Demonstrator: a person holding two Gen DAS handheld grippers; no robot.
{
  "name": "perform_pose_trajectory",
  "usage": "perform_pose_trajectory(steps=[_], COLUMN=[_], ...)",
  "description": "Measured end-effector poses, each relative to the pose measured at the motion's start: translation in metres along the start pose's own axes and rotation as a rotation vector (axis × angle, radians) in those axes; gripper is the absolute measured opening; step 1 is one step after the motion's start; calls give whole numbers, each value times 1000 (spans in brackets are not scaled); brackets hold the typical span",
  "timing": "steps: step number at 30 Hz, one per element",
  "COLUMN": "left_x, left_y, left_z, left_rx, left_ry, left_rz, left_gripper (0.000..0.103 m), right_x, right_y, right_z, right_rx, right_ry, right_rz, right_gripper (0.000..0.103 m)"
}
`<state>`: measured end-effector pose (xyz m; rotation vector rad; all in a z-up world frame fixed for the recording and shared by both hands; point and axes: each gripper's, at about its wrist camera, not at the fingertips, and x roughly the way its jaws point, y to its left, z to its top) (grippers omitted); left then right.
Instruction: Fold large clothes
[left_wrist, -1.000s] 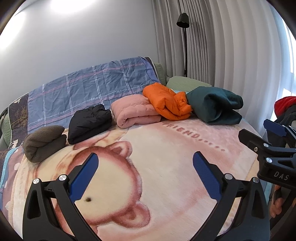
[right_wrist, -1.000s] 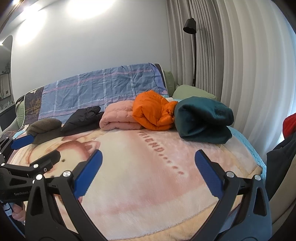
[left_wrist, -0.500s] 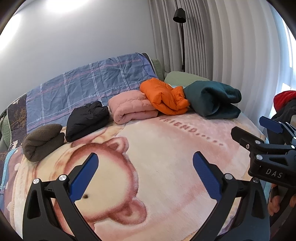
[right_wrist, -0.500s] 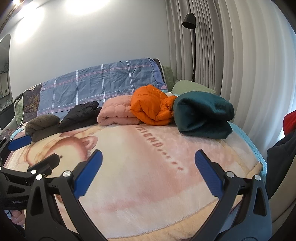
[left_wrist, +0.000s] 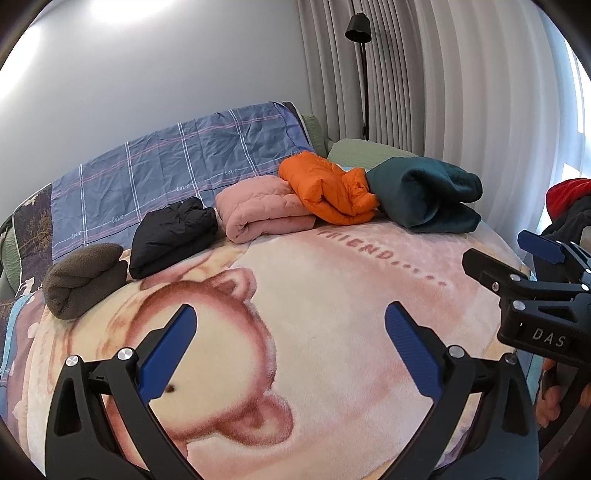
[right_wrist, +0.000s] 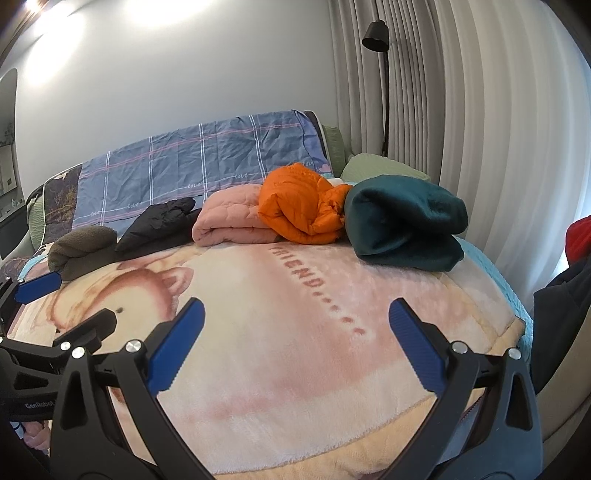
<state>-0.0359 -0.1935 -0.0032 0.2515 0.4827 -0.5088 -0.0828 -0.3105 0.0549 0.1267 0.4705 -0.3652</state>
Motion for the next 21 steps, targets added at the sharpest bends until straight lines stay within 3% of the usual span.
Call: perform_pose_trajectory(steps=[21], left_x=[4], left_y=[5], left_z=[-6], left_rx=[2], left_ry=[21], left_rz=[-6], left_gripper=[102], right_x=[9], right_y=[2], right_z=[-5], right_rx=[-7], right_ry=[30], right_rz=[3], right_gripper=[101])
